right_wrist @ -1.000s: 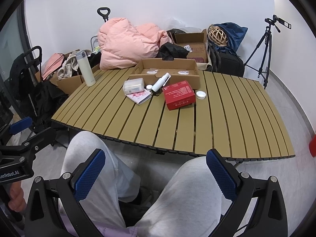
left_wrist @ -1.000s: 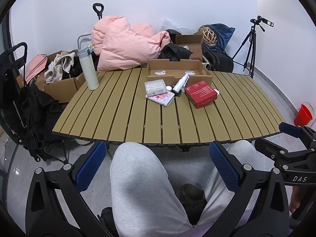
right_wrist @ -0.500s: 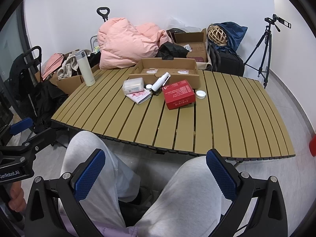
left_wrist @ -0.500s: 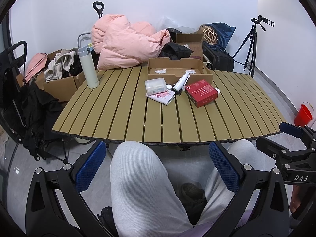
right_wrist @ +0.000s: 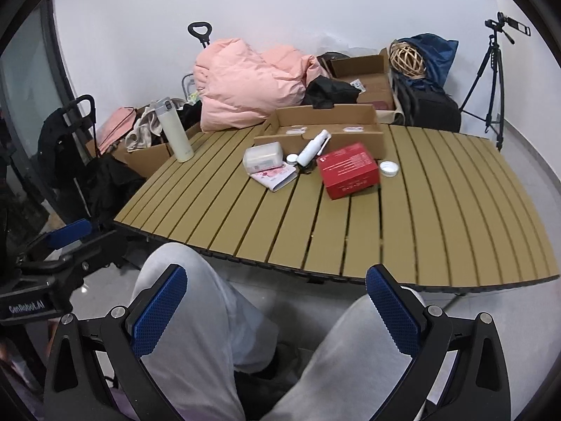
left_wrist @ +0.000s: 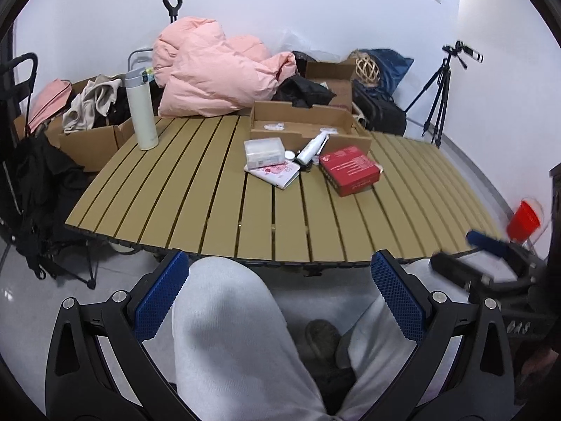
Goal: Organize objects
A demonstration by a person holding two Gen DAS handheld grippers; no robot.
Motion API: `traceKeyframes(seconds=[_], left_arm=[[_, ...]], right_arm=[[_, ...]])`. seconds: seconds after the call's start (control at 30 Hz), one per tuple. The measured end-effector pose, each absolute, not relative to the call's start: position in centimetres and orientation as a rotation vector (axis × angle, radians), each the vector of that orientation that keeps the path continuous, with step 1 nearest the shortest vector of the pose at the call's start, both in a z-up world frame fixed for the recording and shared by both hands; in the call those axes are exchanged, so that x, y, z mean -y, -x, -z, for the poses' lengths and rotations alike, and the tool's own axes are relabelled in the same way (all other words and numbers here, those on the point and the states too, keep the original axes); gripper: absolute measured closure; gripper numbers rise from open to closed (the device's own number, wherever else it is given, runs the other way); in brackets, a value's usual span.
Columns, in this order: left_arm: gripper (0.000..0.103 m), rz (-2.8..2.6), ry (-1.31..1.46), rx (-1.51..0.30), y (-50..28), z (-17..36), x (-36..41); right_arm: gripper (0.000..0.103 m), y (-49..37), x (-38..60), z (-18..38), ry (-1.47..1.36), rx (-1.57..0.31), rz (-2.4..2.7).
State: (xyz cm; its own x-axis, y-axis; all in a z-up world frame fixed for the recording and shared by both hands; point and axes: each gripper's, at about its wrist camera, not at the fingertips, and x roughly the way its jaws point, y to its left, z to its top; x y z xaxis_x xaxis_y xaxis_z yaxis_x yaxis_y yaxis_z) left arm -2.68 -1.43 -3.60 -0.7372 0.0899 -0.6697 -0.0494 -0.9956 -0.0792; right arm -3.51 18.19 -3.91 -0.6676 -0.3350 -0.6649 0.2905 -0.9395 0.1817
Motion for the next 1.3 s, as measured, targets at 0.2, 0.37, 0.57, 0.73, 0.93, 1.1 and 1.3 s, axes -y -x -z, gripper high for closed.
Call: traceKeyframes(seconds=[0.2,0.37,0.57,0.73,0.93,1.1,1.3], left_arm=[[0.0,-2.84,1.234,-0.02,7.2,6.1,1.3],[0.0,-2.779,1.257,0.076,12.2,7.1,2.4],[0.002,-2.787,1.269,0.09,20.8,7.4,4.3],[0.018,-2.71,1.32,0.155,28.9,9.5,6.2],[0.051,-2.611,1.435,0.208,35.4,14.0,7.3],[0.065,-2.499,1.455,0.408,36.7,16.2,8.3],[0.078,-2.512,1.404,0.396,36.0,15.9,8.3]], right_arm=[[0.0,5.6,-17.8,6.5,-0.95,-0.048,2.673],[0.0,9.9,-18.6,8.5,-1.076,0.049,2.571],[0.007,16.7,-18.7,9.1,-1.142,-0.016,2.571],[0.032,24.0,-17.0,9.1,-1.132,0.049,2.483],[0.052,34.0,-11.8,12.1,-1.18,0.151,2.323],[0.07,38.3,-8.2,15.0,-1.255,0.169,2.256],[0.077,39.1,-8.4,17.1,-1.294,0.258,2.217]])
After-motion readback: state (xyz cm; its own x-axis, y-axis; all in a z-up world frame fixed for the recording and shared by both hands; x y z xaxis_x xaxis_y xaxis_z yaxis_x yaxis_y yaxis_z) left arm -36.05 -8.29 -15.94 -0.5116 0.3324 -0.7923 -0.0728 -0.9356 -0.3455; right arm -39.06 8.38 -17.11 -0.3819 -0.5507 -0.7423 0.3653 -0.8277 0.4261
